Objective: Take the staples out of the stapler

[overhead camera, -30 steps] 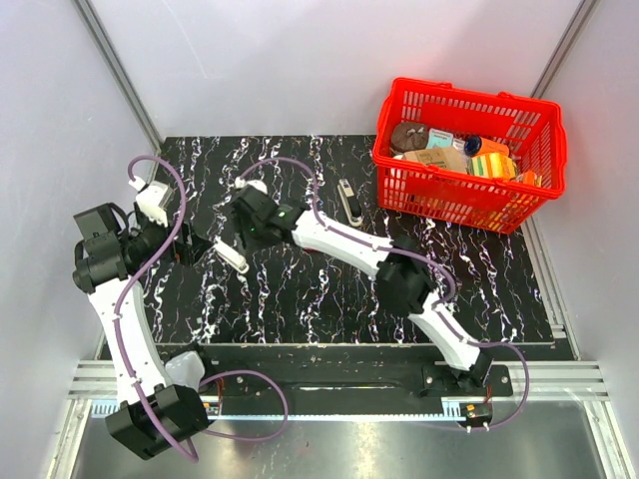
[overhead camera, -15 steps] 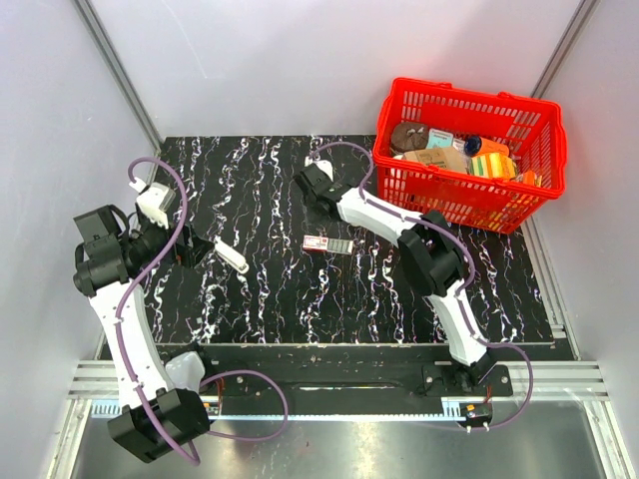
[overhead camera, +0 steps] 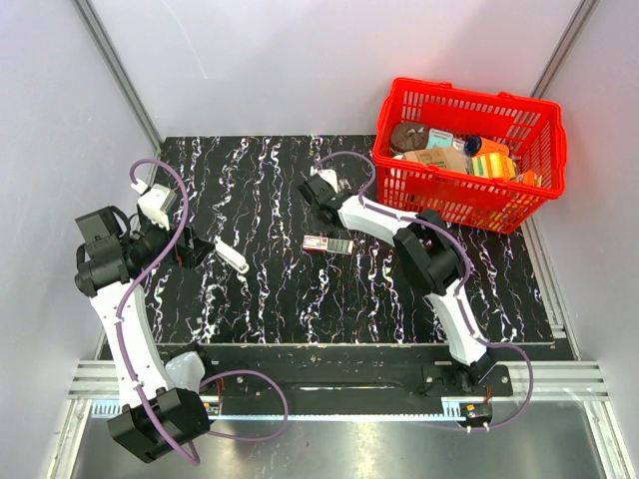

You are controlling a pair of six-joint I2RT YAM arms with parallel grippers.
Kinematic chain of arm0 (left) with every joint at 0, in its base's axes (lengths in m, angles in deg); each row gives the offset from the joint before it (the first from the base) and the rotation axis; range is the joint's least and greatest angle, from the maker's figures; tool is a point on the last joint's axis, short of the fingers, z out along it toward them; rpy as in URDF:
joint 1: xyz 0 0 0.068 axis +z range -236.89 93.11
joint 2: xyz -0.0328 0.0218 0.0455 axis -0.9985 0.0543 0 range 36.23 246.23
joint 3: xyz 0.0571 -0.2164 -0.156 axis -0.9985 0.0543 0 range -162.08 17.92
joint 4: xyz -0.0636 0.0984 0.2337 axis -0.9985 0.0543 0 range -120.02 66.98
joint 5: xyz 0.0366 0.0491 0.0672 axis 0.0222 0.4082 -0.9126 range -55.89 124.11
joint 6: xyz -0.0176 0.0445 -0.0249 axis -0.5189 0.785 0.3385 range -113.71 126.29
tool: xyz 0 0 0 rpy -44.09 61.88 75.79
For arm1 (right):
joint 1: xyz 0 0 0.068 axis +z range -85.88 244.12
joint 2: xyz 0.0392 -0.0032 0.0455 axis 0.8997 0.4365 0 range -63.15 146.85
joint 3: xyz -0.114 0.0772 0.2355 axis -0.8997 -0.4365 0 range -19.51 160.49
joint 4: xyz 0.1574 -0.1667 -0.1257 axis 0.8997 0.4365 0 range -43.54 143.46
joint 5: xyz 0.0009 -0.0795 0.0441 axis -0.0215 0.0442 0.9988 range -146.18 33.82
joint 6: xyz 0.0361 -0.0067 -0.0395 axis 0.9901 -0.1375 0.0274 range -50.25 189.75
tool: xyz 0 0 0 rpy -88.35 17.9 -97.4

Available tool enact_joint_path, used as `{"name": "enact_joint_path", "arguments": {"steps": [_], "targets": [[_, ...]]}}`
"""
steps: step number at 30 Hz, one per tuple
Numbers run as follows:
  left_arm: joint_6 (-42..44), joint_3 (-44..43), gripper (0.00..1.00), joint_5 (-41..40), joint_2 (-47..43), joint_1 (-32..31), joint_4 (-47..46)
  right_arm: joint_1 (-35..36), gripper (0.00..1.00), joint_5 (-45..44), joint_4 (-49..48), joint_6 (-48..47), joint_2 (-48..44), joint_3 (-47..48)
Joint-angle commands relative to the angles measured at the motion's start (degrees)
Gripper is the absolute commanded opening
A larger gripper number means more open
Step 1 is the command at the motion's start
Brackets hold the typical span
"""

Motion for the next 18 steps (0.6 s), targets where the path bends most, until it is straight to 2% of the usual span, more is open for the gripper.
{"name": "enact_joint_path", "arguments": {"steps": [1,10,18], "targets": [[0.64,-0.32,0.99,2.57,-0.68,0.22,-1.47,-0.45,0.41,-2.51,-0.43,1.63,-1.58,-3.66],[-0.24,0.11,0.99,2.49,-1.64,0.31,-2.26,-0.45,0.44,-1.9,-1.05,3.39,-5.18,-8.67],[-1.29,-0.24,0.99,3.01,-1.56,0.4,-2.44,0.25,0.45,-0.75,-2.36,7.87,-11.6,-18.16]]}}
